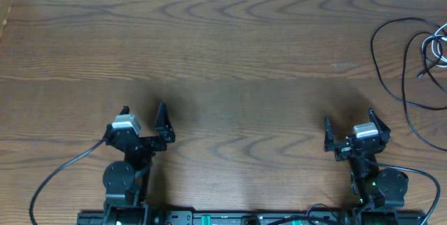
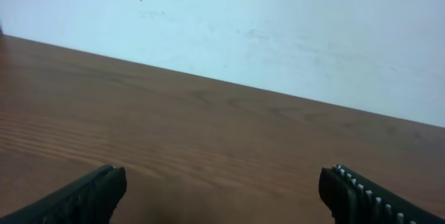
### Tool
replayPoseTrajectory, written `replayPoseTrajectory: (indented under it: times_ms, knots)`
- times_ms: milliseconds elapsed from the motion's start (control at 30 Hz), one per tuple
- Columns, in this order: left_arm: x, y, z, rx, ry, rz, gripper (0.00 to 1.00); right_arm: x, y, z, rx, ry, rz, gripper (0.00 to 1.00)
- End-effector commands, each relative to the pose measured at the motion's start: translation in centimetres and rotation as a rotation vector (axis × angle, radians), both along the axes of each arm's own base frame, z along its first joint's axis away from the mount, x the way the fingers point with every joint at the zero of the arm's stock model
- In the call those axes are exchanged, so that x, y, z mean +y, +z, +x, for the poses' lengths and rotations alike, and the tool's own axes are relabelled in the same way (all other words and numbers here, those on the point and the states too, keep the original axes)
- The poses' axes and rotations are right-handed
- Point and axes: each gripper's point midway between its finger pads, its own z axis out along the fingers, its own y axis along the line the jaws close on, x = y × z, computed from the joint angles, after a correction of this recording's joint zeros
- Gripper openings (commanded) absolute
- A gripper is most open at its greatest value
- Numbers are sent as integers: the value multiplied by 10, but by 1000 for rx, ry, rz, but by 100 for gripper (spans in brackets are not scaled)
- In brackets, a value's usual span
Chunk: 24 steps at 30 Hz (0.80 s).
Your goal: Untangle cables
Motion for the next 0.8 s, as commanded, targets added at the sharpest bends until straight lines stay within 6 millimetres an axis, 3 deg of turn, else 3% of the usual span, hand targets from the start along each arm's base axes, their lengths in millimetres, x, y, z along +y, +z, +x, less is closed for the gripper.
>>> replayPoseTrajectory:
  times_ms: [0,200,467,767]
  knots:
    - [1,-9,-3,-22,-3,27,95,0,0,0,0,-3,13,99]
    - [1,-26,-6,-38,-2,26,95,0,0,0,0,-3,13,99]
    - [6,-56,-10,84,22,49,95,0,0,0,0,-3,13,99]
    - [10,-55,-10,83,46,51,95,0,0,0,0,-3,13,99]
